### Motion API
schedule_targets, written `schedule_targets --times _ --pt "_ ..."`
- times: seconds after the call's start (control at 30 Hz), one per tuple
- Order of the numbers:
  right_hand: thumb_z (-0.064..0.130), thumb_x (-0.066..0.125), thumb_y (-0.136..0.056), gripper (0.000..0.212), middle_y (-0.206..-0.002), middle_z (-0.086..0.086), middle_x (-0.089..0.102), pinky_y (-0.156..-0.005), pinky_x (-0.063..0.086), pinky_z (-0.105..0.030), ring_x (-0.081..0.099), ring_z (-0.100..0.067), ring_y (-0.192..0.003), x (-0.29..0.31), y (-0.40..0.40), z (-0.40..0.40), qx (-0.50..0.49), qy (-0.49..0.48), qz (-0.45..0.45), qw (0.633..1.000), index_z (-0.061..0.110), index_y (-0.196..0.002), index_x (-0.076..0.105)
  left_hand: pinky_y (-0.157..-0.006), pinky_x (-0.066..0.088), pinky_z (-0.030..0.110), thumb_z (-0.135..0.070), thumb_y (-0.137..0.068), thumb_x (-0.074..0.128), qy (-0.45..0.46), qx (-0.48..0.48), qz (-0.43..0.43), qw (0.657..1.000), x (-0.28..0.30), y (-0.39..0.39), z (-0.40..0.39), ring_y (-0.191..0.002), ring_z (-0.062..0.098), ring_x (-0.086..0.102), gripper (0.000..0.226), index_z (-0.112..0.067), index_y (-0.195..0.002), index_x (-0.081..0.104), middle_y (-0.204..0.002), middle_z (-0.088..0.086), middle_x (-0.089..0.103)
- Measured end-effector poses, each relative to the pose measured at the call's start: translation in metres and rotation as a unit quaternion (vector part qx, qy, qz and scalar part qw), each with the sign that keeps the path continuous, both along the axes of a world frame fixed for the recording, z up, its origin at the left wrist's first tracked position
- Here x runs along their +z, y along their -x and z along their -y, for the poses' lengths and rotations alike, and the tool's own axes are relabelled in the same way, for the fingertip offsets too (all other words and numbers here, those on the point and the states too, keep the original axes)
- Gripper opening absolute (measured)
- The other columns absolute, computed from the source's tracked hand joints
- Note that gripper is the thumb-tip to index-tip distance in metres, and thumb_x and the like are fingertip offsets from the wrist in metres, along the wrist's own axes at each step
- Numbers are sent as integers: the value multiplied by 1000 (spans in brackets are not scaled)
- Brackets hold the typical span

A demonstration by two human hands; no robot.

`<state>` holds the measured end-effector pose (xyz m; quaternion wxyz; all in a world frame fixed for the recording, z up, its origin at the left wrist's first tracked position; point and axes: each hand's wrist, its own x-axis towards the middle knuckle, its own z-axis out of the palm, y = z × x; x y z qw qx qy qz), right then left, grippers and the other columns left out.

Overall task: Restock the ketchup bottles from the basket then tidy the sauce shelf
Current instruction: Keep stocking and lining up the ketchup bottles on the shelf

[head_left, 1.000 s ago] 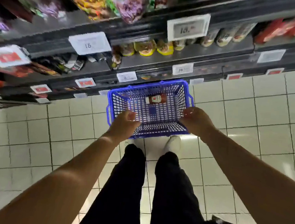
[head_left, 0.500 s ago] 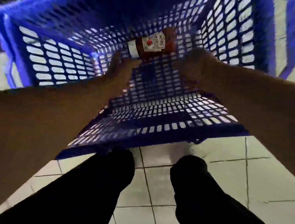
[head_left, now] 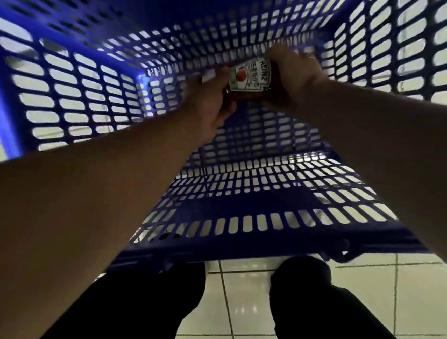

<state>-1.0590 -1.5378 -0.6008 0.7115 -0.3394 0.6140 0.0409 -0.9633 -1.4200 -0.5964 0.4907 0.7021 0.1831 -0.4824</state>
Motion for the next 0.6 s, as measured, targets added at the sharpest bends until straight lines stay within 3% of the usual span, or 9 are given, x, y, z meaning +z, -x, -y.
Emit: schedule_targets --times 0.07,0.13,0.37,0.43,0.5,0.6 --pt "30 74 -85 56 -116 -16 69 -61 61 -43 74 -32 -88 22 6 0 -5 -3 12 1000 11 -133 52 -73 60 32 -26 -97 65 11 -22 -24 999 19 12 -11 -94 21 71 34 -13 -128 58 -112 6 73" --pt "29 75 -82 57 -116 -18 69 -66 61 -47 74 -36 -91 58 18 -3 11 -7 22 1000 11 -131 53 -69 60 31 -26 -96 67 31 -40 -36 998 51 25 -20 -81 18 72 29 -11 -120 62 -102 7 75" --pt "25 75 -81 56 -98 -11 72 -72 62 -49 73 -27 -80 264 50 0 18 37 50 998 10 -131 54 -60 56 27 -19 -93 68 108 -39 -79 990 248 45 -24 -78 20 72 20 -14 -112 62 -102 8 75" --pt "21 77 -81 54 -109 -18 71 -75 60 -57 74 -33 -93 341 54 0 6 41 60 997 12 -129 54 -55 53 26 -13 -90 71 127 -52 -67 988 323 44 -21 -75 19 69 31 -14 -118 57 -103 7 72" --pt "17 79 -80 48 -115 -20 70 -71 61 -53 72 -37 -102 420 58 0 -4 34 78 996 12 -122 56 -54 50 25 -3 -86 72 135 -105 -39 984 400 42 -19 -73 14 64 46 -15 -124 51 -100 1 70" --pt "14 81 -81 33 -98 -12 71 -64 60 -44 74 -31 -86 535 62 -6 -12 47 118 992 23 -97 54 -56 46 26 9 -79 73 155 -185 11 970 518 37 -25 -78 12 59 63 -21 -129 48 -103 -5 65"
